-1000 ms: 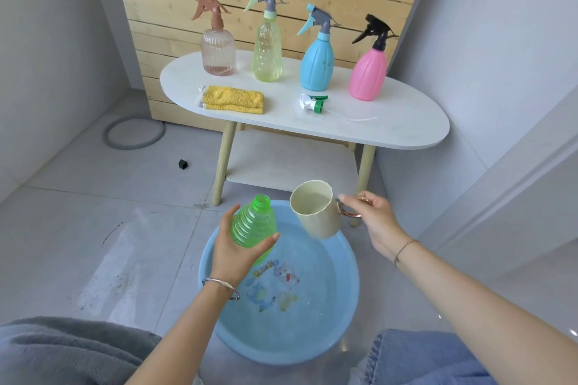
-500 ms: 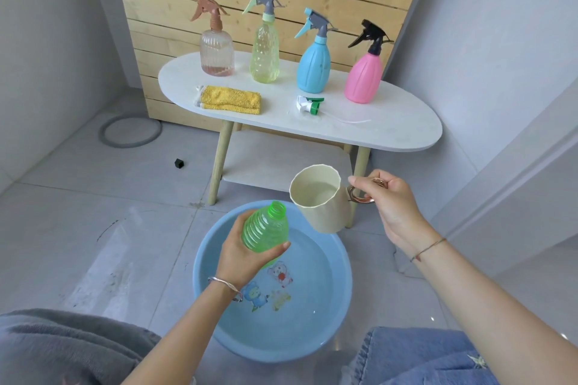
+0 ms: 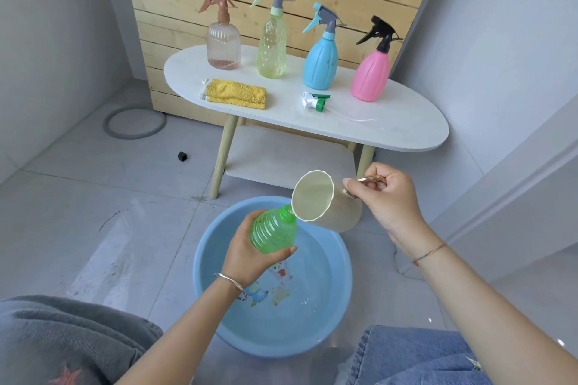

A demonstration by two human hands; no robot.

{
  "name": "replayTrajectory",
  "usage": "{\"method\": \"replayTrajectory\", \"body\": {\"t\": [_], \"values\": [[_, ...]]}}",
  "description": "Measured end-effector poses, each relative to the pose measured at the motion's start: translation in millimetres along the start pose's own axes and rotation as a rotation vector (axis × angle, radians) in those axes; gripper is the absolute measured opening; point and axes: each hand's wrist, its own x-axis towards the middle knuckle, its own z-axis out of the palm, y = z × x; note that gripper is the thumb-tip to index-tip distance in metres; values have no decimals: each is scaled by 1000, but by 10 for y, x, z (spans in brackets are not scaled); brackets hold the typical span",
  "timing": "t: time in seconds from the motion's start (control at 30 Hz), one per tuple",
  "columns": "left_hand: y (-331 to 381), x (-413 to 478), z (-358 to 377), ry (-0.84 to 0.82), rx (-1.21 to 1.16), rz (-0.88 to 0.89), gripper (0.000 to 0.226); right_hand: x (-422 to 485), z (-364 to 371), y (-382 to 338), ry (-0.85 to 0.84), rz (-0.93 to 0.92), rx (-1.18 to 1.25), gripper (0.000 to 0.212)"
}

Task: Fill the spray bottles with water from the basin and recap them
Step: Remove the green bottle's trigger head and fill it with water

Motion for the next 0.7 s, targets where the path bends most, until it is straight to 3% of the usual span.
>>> {"method": "replayTrajectory", "body": {"t": [0.7], "values": [[-61,-23,34,-4,37,-19,75,27,3,-88,20,-165,-166,41]]}}
